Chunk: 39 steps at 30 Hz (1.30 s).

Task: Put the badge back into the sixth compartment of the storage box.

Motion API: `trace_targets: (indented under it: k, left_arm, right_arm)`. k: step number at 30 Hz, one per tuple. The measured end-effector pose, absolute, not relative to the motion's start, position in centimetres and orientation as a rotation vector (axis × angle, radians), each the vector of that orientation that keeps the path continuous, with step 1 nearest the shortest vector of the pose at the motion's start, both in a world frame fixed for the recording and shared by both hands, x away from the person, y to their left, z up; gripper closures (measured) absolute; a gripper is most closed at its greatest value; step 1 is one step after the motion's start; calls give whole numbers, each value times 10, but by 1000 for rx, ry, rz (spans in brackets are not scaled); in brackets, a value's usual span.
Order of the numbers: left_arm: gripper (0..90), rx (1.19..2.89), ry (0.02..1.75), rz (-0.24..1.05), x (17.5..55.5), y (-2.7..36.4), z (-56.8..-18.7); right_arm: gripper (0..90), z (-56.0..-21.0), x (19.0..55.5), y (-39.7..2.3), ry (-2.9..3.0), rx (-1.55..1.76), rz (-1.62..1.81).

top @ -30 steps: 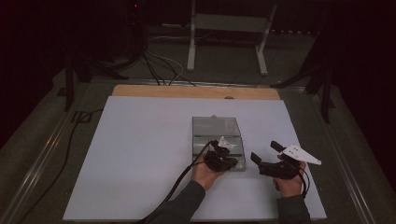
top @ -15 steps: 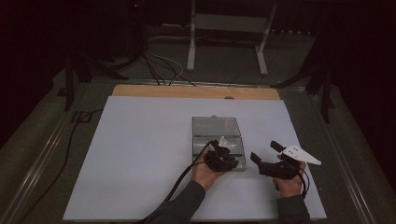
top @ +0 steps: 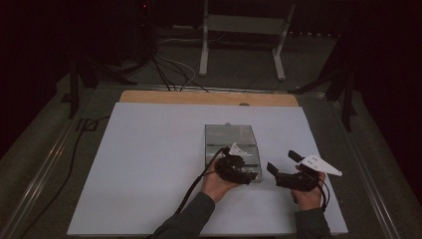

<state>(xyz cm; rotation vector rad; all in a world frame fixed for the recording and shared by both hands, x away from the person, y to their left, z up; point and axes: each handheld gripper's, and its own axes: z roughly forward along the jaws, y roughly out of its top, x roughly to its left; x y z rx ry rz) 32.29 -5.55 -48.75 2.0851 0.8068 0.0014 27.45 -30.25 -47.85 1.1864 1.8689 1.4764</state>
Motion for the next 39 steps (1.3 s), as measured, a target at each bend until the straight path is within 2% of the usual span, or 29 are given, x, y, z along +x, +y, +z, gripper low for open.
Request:
trace_targets:
  k: [4,8,13,39]
  left_arm:
    - [202,2065,809,42,323,-51,-483]
    - [166,2044,811,82,323,-46,-477]
    - [19,2039,788,84,324,-41,-474]
    - [12,2011,711,198,319,-21,-466]
  right_arm:
    - [0,-479,275,-302,1871,1188,1474]
    - [0,-479,275,-302,1873,1190,1474]
    - [0,-480,275,-302,1877,1189,1472]
    - [0,-480,275,-303,1877,1190,1477]
